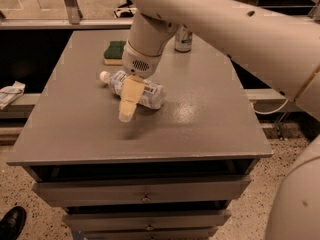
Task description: Knock blue plastic bottle over
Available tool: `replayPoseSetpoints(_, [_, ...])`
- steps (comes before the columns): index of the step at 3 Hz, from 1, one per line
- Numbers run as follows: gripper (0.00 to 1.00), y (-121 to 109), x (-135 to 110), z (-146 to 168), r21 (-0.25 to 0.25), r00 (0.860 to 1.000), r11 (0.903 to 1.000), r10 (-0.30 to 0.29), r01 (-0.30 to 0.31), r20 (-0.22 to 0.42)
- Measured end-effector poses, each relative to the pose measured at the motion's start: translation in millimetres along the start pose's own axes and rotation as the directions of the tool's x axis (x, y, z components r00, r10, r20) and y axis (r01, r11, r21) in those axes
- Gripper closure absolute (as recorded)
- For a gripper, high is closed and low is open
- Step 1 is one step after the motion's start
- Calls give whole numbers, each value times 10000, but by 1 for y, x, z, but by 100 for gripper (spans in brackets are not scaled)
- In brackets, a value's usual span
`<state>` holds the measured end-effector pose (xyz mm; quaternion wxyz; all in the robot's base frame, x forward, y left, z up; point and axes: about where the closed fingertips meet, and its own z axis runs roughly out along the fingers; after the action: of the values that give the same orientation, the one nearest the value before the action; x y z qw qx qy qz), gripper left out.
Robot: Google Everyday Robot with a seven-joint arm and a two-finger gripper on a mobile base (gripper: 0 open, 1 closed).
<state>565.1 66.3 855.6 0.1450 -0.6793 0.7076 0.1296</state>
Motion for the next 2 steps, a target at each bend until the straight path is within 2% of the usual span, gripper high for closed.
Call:
replayPoseSetpoints(1, [0,-2,13,-15,53,9958,9983,570,-575,711])
replayPoseSetpoints(2, [0,-11,43,-51,337,9634,9863,1501,-1614,2223])
